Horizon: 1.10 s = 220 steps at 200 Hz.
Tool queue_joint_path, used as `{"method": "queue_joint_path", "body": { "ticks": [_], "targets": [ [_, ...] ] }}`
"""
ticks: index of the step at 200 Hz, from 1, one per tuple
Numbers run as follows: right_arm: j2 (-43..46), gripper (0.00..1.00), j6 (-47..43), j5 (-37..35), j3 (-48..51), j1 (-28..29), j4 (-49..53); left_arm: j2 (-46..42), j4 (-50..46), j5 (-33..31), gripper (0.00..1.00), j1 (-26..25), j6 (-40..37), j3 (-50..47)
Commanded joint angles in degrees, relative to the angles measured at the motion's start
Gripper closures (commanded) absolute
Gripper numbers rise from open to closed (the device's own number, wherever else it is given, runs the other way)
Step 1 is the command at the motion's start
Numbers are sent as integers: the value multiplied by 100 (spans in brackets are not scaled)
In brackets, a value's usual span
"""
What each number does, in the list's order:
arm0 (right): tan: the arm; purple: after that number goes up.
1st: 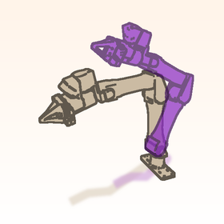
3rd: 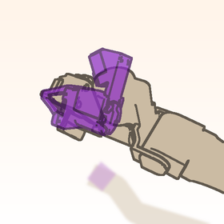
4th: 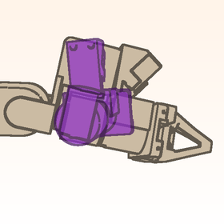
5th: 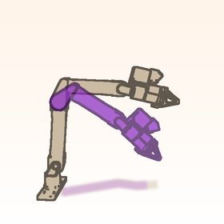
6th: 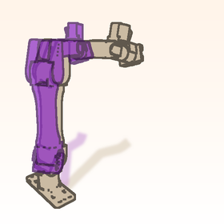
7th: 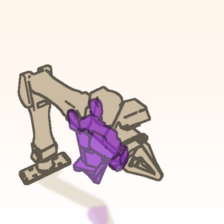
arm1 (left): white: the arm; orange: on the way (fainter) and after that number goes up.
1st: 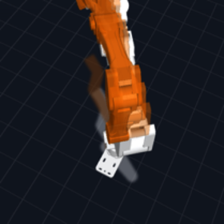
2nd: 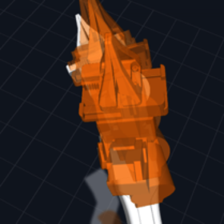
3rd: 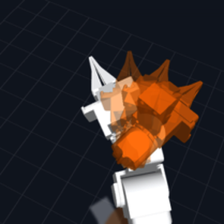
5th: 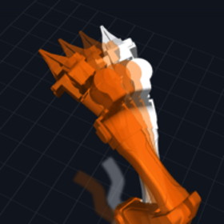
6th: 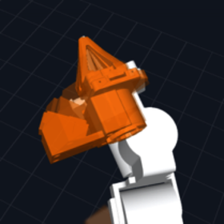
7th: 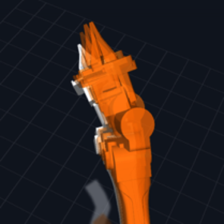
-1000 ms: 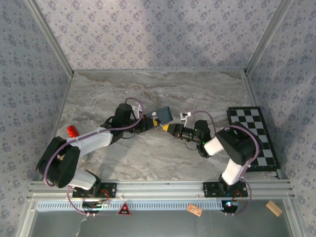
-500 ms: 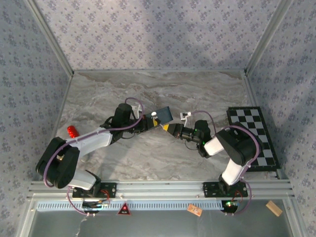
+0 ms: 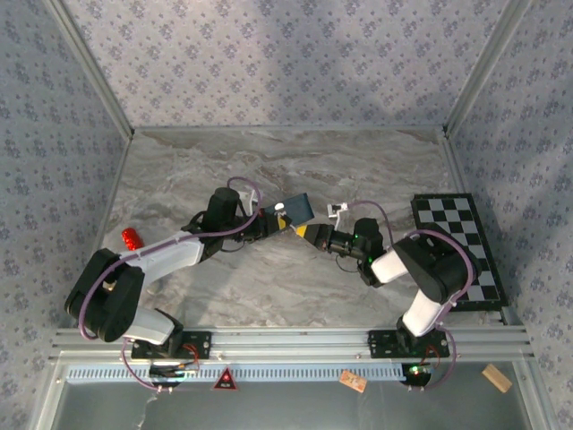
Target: Unlock the padlock with the key
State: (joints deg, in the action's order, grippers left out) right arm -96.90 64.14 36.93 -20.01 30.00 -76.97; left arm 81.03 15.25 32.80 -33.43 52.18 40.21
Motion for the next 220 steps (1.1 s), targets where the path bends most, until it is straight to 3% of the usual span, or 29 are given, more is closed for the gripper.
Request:
{"method": "queue_joint_path", "body": {
  "ticks": [1,56,161,220],
  "targets": [
    [60,100,59,51,-31,75,-284,-149,550,205,100,-82,-157,101],
    [347,100,64,-1,-72,134,-275,-134,794,240,100,-355,-84,145],
    [1123,100,-608,383,260,-176,-16,-330,782,737,100,-322,7,225],
    [1305,100,-451,377,226,-231,-27,-563,756,833,100,-403,89,225]
  ]
}}
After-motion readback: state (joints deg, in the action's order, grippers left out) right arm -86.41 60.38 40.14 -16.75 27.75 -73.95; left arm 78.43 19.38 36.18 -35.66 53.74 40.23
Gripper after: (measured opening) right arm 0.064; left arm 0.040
